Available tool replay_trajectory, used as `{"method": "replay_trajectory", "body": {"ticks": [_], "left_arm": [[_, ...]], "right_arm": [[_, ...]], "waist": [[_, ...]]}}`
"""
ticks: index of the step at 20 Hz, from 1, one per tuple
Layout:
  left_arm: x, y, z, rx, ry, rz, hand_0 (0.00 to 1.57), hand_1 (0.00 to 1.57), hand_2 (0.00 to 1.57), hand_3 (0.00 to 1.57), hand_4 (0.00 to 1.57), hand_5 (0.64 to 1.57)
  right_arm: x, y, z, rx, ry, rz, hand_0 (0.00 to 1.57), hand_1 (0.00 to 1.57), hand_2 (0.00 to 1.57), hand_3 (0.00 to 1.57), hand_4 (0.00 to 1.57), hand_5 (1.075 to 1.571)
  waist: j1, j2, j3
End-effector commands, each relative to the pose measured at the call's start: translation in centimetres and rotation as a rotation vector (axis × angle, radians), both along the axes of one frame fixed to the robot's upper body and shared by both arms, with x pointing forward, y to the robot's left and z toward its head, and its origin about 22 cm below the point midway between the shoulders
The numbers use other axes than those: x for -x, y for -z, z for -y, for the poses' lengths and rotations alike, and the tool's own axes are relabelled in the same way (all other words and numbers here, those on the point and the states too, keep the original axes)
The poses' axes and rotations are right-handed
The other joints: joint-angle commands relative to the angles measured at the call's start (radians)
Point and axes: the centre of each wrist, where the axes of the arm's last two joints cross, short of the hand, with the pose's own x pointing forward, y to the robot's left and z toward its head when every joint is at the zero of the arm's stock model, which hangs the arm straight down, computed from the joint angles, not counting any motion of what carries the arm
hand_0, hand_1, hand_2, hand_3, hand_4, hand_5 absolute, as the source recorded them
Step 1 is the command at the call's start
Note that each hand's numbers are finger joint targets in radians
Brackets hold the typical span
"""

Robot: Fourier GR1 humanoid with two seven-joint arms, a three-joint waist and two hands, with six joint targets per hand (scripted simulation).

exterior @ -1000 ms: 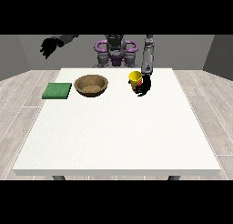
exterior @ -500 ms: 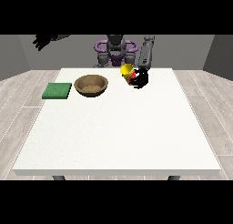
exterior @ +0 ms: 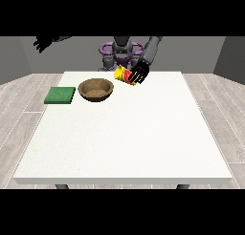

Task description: Pick the cup and pour the ball into the bowl, then pick the bowl and place it on the pad

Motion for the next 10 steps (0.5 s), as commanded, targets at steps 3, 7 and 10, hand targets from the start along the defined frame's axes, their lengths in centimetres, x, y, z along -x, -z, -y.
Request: {"method": "replay_trajectory", "body": {"ticks": [3, 7, 10], "left_arm": [[-2.1, -2.8, 4.6, -0.248, -0.008, 0.001, 1.36, 1.36, 1.57, 1.57, 1.46, 1.535], [-3.2, -5.5, 8.2, -0.402, 0.008, -0.008, 1.36, 1.36, 1.57, 1.57, 1.47, 1.531], [-2.9, -5.9, 9.5, -0.519, -0.021, 0.006, 1.31, 1.31, 1.57, 1.57, 1.47, 1.529]], "right_arm": [[0.6, 1.4, 2.5, -0.015, 0.029, -0.029, 0.0, 0.0, 0.0, 0.07, 0.69, 1.559], [0.2, 1.7, 3.1, -0.04, 0.025, -0.044, 0.0, 0.0, 0.0, 0.0, 0.68, 1.556], [-1.3, 1.8, 1.4, -0.045, -0.017, -0.077, 0.0, 0.0, 0.0, 0.17, 0.7, 1.56]], "waist": [[0.036, -0.024, -0.0041], [0.03, -0.036, -0.0038], [-0.006, -0.055, -0.0045]]}}
